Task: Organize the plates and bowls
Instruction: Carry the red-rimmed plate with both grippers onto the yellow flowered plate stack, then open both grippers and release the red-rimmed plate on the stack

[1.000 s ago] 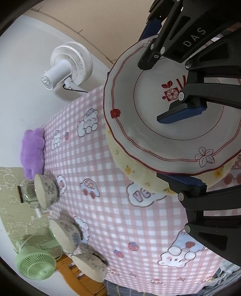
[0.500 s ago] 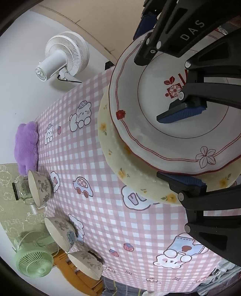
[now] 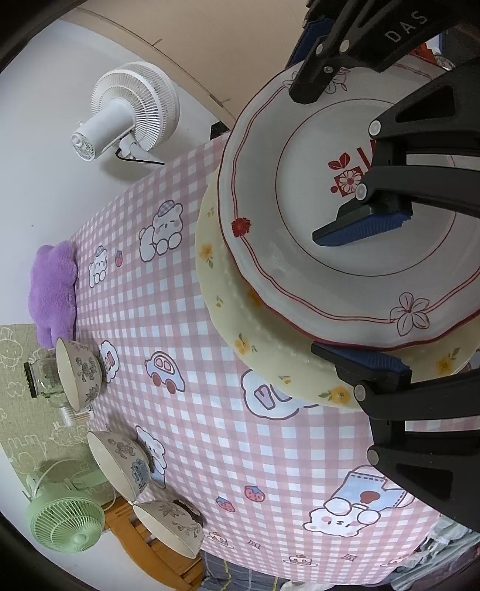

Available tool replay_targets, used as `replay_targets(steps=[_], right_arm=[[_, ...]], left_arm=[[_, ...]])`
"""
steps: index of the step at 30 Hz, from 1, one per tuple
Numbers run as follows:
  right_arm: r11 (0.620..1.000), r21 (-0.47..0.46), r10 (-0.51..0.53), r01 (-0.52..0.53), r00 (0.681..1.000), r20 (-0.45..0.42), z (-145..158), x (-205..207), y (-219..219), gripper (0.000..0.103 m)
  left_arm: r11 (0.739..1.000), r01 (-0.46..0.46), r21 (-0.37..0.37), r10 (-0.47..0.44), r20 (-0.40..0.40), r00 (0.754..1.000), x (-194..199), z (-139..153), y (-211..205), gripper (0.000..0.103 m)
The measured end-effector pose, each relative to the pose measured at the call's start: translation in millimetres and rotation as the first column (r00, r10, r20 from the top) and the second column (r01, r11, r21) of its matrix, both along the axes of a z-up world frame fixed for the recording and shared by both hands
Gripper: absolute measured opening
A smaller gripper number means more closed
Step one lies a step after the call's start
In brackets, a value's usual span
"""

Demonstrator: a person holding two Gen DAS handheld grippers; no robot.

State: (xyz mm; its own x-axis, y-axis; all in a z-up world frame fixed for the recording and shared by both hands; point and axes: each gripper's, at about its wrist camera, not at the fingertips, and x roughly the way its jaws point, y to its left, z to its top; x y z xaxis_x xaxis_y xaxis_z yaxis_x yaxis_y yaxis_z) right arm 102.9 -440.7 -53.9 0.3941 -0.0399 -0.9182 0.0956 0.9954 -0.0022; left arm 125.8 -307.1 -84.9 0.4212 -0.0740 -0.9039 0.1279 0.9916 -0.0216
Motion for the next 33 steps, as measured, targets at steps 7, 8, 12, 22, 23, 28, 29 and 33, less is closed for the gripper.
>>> replay_targets(steps=[7, 8, 12, 22, 23, 28, 29, 33], right_arm=[[1.0, 0.026, 0.01, -0.01, 1.0, 0.009, 3.0, 7.8, 7.4, 0.028], [1.0, 0.023, 0.017, -0.017, 1.0, 0.008, 2.5, 10.5, 10.3, 0.028], [0.999, 0.033, 0.015, -0.015, 1.0, 0.002, -2.8, 18.8, 15.2, 0.028], [1.0, -0.01, 0.004, -0.004, 1.0, 0.008, -12.6, 18.8, 21.6, 0.031], [1.0, -0.004, 0.002, -0.002, 1.0, 0.014, -12.7, 17.9, 20.3, 0.031], [1.0, 0.008, 0.003, -0.003, 0.999, 0.035, -12.5, 14.8, 17.7, 0.032], [1.0, 0.004, 0.009, -0.009, 0.999, 0.035, -12.4, 14.2, 18.2, 0.032], [1.0, 0.003, 0.031, -0.031, 0.999, 0.03, -12.3, 13.7, 18.7, 0.033]], left_arm=[[0.999, -0.042, 0.018, 0.042, 0.029, 0.999, 2.1, 9.2, 13.0, 0.052], [0.998, -0.048, 0.03, 0.047, 0.033, 0.998, 3.8, 7.7, 15.0, 0.052], [0.997, -0.056, 0.052, 0.054, 0.045, 0.998, 6.4, 7.1, 15.4, 0.052], [0.988, -0.073, 0.135, 0.066, 0.053, 0.996, 7.9, 3.2, 6.4, 0.052], [0.989, -0.072, 0.13, 0.065, 0.055, 0.996, 7.5, 3.0, 6.5, 0.052], [0.99, -0.071, 0.126, 0.063, 0.066, 0.996, 5.4, 2.9, 5.2, 0.053], [0.991, -0.067, 0.117, 0.06, 0.065, 0.996, 5.0, 2.9, 5.7, 0.056], [0.997, -0.046, 0.061, 0.042, 0.059, 0.997, 2.8, 4.5, 8.6, 0.068]])
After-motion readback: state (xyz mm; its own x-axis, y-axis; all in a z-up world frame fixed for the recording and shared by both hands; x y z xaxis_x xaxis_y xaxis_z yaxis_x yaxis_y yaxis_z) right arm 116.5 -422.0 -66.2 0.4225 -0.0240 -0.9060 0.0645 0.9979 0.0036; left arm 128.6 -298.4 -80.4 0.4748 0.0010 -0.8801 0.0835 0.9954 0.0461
